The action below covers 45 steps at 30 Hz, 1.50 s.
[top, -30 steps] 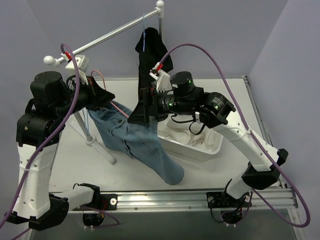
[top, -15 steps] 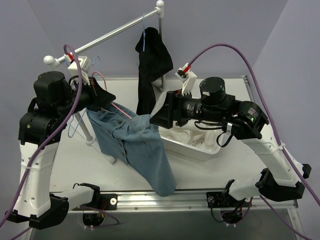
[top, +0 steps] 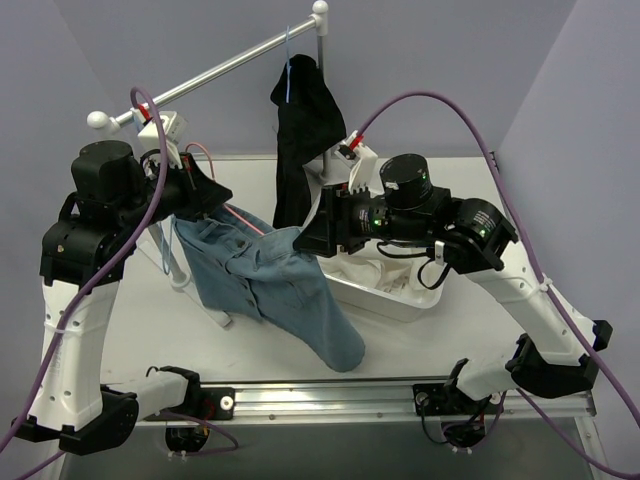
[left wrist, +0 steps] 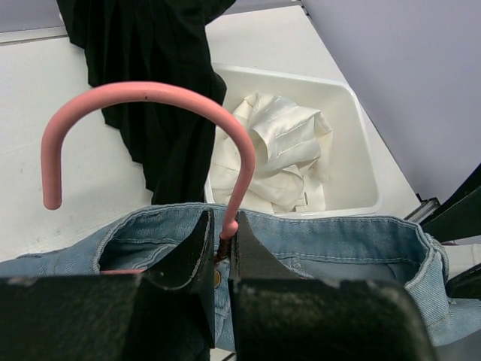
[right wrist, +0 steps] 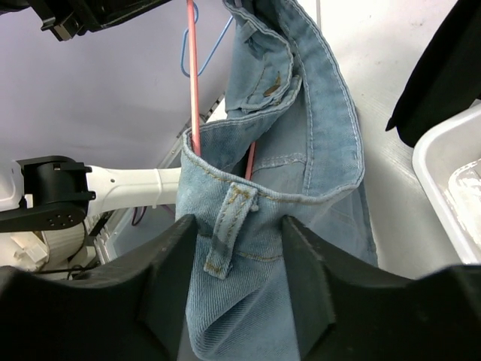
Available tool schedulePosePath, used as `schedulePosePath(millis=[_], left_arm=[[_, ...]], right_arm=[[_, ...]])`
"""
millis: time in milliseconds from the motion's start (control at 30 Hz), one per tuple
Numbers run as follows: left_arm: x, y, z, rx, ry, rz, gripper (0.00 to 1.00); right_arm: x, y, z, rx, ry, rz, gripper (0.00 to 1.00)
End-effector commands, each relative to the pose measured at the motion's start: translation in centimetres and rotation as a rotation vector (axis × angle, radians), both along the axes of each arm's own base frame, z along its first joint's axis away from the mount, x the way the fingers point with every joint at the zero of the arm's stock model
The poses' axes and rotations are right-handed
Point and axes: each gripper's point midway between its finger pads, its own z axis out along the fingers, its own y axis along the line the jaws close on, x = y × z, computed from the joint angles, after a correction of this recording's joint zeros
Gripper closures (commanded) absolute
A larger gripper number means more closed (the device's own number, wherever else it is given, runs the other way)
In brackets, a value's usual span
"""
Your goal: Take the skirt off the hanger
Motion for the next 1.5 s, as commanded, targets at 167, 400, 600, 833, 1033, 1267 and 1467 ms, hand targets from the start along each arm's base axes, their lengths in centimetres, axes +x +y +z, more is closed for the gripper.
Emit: schedulePosePath(millis=[167, 400, 600, 833, 1033, 1267, 1467], left_arm=[[-0.2, 0.0, 3.4, -0.056, -0.106, 0.005, 0.98], [0.5, 0.6, 3.0, -0.042, -0.091, 0.057, 0.98], [2.7, 1.8, 2.0, 0.004, -0.064, 0.152, 0.98], [4.4, 2.8, 1.4, 0.065, -0.074, 0.211, 0.98], [5.2, 4.0, 1.5, 0.05, -0.07, 0.309, 0.98], [5.6, 3.2, 1.8, -0.018, -0.066, 0.307, 0.98], [5.3, 2.1, 2.9, -0.095, -0.056, 0.265, 0.98]], right_arm=[[0.2, 1.0, 1.0, 0.041, -0.029, 0.024, 0.77], [0.0, 1.0, 1.4, 0.052, -0.03, 0.027, 1.0], [-1.0, 0.0, 3.0, 0.078, -0.041, 0.041, 1.0], [-3.8, -1.7, 5.3, 0.149, -0.04, 0.101, 1.0], [-6.6, -2.8, 4.0, 0.182, 0.002, 0.189, 1.0], [-7.0, -4.6, 0.3, 0.156, 0.056, 0.113, 1.0], [-6.5, -5.1, -0.9, 0.136, 0.053, 0.065, 1.0]])
